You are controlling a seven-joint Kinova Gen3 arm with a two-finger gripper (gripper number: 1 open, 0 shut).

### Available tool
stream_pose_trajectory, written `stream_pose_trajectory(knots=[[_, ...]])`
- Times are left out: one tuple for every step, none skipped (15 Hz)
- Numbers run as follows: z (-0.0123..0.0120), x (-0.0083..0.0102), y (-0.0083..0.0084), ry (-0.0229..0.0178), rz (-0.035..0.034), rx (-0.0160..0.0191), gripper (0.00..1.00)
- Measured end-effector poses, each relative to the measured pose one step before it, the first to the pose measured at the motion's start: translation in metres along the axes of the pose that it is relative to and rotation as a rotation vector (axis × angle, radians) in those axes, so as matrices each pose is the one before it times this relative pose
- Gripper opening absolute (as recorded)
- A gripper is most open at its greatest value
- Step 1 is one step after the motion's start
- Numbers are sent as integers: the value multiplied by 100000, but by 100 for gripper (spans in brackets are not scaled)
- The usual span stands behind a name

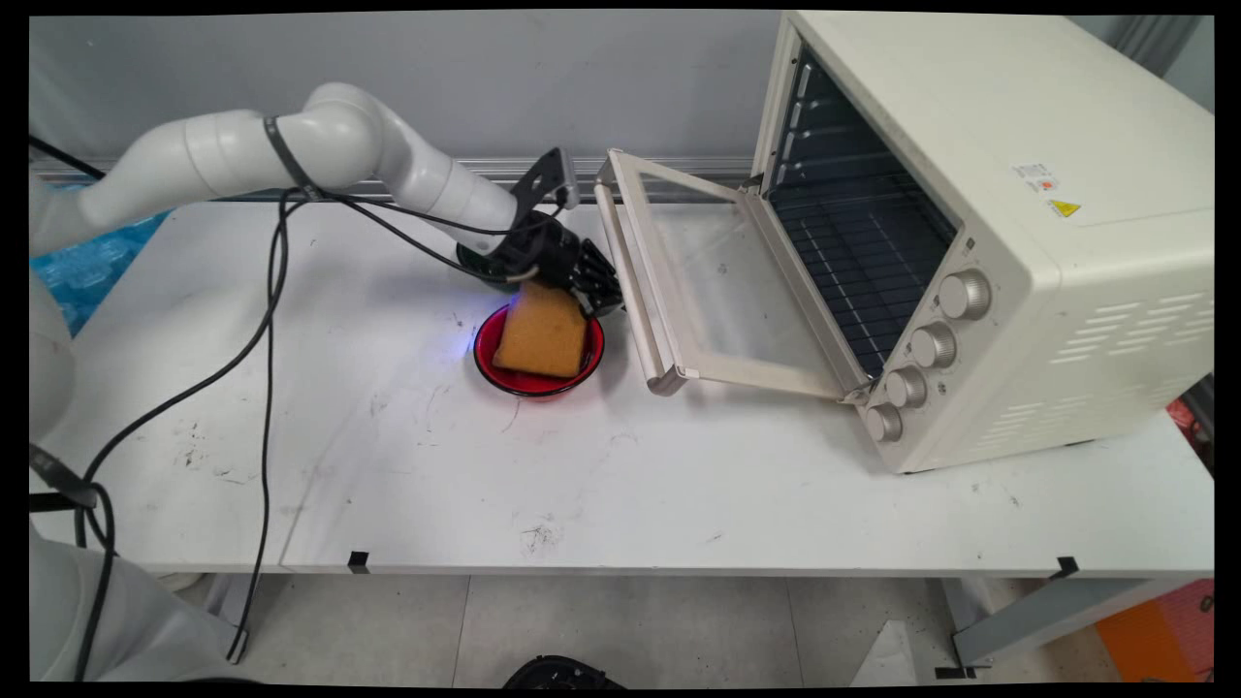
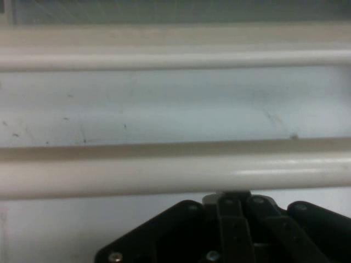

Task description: Close the oven

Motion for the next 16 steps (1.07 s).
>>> stream_pose_trajectory(knots=[[343, 60, -82, 78, -332, 183, 0], [376, 73, -90, 83, -380, 227, 0], [337, 78, -89, 93, -362, 264, 0], [353, 101, -104, 101, -411, 323, 0], [310, 95, -95, 97, -390, 307, 0], [274, 93, -75, 88, -333, 291, 0], [229, 124, -51, 156, -344, 239, 0], [184, 99, -32, 116, -271, 173, 0], [114, 78, -21, 95, -209, 114, 0], [142, 117, -25, 125, -303, 173, 0], [73, 78, -22, 114, -271, 152, 0], [77, 127, -22, 116, -350, 174, 0], [42, 165, -19, 154, -441, 195, 0], [32, 170, -15, 206, -437, 175, 0], [10, 171, -13, 153, -473, 165, 0], [-13, 242, -15, 199, -528, 204, 0]])
